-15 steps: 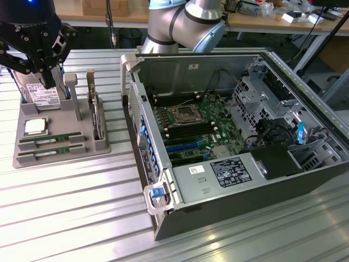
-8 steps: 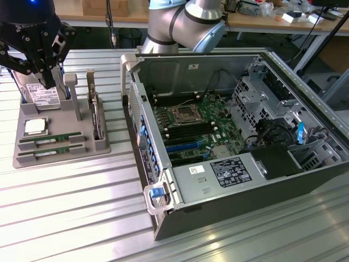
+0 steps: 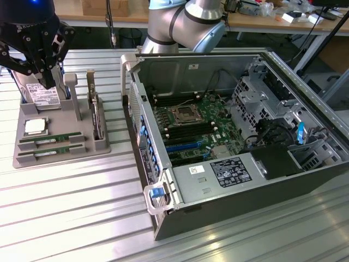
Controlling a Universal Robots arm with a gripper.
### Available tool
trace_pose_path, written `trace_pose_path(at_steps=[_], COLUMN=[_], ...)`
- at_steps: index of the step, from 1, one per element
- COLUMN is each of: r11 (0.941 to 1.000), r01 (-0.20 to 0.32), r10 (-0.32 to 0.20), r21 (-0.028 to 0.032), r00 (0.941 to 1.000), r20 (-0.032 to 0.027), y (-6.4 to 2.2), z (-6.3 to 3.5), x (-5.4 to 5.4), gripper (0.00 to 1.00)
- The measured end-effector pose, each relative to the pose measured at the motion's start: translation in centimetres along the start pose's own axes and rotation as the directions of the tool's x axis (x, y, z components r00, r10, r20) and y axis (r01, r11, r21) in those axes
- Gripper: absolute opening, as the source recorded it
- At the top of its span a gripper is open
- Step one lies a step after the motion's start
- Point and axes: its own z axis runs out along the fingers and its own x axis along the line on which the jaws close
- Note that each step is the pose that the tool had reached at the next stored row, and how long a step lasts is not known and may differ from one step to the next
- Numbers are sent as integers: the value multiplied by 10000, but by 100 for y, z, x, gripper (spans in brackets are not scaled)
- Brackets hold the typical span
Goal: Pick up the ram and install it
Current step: 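Pick up the ram and move it above insertion slot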
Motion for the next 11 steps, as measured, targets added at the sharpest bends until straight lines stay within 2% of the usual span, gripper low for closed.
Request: trace_pose_path(at_steps=[11], r11=[9973], r01=[728], r10=[-728], r21=[-19], r00=[9973], r20=[-32], y=[0], z=[0], x=[0], gripper=[11])
